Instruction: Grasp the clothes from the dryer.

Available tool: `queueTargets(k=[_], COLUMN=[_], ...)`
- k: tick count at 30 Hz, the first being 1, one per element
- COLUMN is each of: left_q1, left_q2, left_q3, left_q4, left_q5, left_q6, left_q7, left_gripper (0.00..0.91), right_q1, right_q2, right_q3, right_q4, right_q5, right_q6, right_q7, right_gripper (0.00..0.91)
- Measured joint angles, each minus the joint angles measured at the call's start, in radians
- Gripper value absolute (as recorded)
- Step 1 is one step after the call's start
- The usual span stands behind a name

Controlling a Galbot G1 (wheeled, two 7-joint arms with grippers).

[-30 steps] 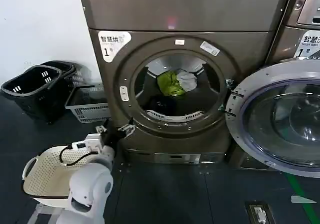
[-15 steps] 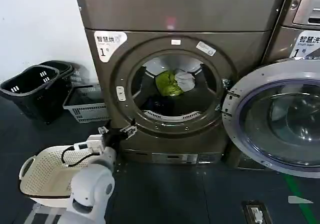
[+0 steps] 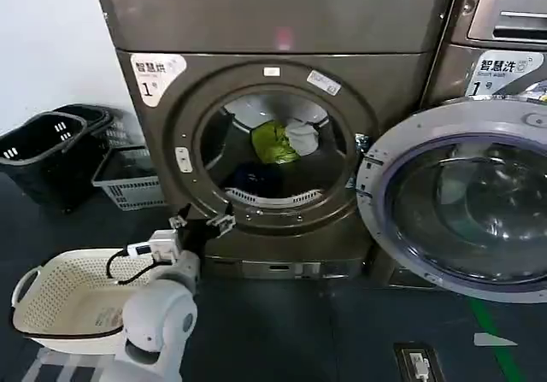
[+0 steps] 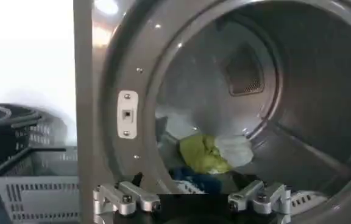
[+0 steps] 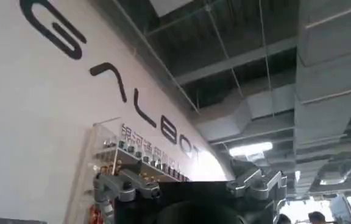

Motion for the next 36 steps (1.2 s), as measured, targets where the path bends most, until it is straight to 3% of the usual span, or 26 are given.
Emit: queueTargets(k=[12, 36], left_q1=[-0.002, -0.005], left_q2=[-0.007, -0.011], left_q3=[0.003, 0.010], left_q4=[0.002, 0.004], left_q5=[0.002, 0.003], left_q6=[0.000, 0.000], left_q7=[0.001, 0.001], left_gripper=[0.907, 0.907], right_q1=[-0.002, -0.027], right_q2=[-0.002, -0.011], right_q3=[0.012, 0.037], right_q4=[-0.013, -0.066], right_q5=[0.000, -0.041], right_q6=[0.003, 0.060], right_q7=[0.006, 0.088], right_gripper=[0.907, 0.907])
